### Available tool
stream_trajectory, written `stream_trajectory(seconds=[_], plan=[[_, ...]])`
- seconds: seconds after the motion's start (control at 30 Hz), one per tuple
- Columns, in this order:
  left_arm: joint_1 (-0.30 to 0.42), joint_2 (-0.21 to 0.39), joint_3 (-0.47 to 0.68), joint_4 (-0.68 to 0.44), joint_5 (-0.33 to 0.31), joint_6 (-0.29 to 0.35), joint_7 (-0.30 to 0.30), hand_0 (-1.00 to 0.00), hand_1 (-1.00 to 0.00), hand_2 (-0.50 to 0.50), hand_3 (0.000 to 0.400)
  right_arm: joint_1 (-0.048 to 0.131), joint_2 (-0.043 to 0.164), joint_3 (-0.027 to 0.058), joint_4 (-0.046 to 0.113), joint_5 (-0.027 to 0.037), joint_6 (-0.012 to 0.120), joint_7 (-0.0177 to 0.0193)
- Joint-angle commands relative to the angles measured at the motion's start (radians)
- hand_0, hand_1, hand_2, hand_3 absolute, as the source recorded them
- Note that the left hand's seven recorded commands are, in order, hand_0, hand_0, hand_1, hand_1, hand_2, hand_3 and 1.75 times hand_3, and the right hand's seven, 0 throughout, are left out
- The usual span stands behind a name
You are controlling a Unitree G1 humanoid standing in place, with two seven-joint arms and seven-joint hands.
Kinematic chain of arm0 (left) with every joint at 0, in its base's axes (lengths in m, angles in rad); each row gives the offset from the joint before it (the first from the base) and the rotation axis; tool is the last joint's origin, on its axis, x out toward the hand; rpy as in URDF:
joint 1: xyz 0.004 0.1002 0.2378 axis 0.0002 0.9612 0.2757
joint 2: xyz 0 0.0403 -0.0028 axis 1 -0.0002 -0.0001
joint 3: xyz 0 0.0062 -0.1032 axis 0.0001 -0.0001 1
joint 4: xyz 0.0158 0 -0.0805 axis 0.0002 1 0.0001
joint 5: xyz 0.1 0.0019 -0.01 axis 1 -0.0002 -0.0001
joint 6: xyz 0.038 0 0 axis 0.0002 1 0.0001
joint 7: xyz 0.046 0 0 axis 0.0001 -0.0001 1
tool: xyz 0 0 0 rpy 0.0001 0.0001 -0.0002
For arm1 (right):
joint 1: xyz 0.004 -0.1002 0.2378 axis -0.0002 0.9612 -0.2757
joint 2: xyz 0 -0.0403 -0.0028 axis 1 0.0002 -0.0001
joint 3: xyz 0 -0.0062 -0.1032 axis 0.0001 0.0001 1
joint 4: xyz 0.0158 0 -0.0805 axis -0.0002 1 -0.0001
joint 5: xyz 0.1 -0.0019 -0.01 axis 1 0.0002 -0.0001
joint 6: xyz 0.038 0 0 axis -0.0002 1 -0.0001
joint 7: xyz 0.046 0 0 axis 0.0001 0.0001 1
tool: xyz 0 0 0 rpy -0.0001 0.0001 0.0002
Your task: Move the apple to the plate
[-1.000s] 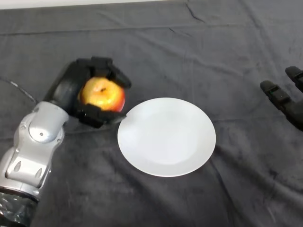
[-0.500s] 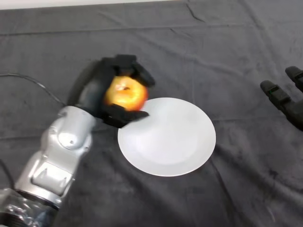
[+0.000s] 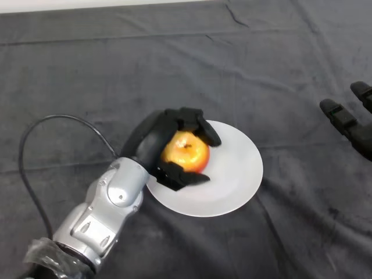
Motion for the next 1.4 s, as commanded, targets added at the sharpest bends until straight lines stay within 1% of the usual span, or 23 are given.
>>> stream_trajectory(seconds=[0.03, 0.3, 0.33, 0.37, 0.4, 0.43, 0.67, 0.83, 0.97, 1.17, 1.4], plan=[[-0.068, 0.009, -0.026, 0.050, -0.027, -0.023, -0.017, -1.00, -1.00, 0.00, 0.400, -0.019, -0.019, -0.0170, -0.044, 0.0009, 0.001, -0.0045], [-0.092, 0.014, -0.045, 0.094, -0.070, -0.024, -0.050, -1.00, -1.00, 0.00, 0.400, -0.020, -0.019, -0.0172, -0.042, 0.0013, 0.001, -0.0040], [-0.095, 0.015, -0.045, 0.096, -0.074, -0.022, -0.053, -0.89, -0.28, -0.30, 0.355, -0.020, -0.019, -0.0172, -0.042, 0.0013, 0.001, -0.0040], [-0.097, 0.016, -0.046, 0.098, -0.077, -0.021, -0.055, -0.64, 0.00, -0.32, 0.254, -0.020, -0.019, -0.0172, -0.042, 0.0013, 0.001, -0.0039], [-0.100, 0.017, -0.046, 0.101, -0.080, -0.020, -0.056, -0.56, 0.00, -0.28, 0.223, -0.020, -0.019, -0.0173, -0.041, 0.0014, 0.001, -0.0038], [-0.102, 0.018, -0.046, 0.103, -0.082, -0.019, -0.056, 0.00, 0.00, 0.00, 0.000, -0.020, -0.019, -0.0173, -0.041, 0.0014, 0.001, -0.0038], [-0.114, 0.021, -0.045, 0.095, -0.092, 0.001, -0.047, 0.00, 0.00, 0.00, 0.000, -0.020, -0.020, -0.0174, -0.040, 0.0015, 0.001, -0.0034], [-0.118, 0.041, -0.025, 0.069, -0.100, 0.012, -0.046, 0.00, 0.00, 0.00, 0.000, -0.021, -0.020, -0.0174, -0.040, 0.0016, 0.001, -0.0032], [-0.110, 0.078, 0.013, 0.038, -0.111, 0.007, -0.050, 0.00, 0.00, 0.00, 0.000, -0.021, -0.020, -0.0174, -0.040, 0.0016, 0.001, -0.0031], [-0.089, 0.158, 0.110, 0.014, -0.138, -0.025, -0.061, 0.00, 0.00, 0.00, 0.000, -0.020, -0.020, -0.0172, -0.040, 0.0016, 0.001, -0.0031], [-0.050, 0.249, 0.248, -0.006, -0.170, -0.048, -0.044, 0.00, 0.00, 0.00, 0.000, -0.020, -0.020, -0.0170, -0.040, 0.0015, 0.001, -0.0032]])
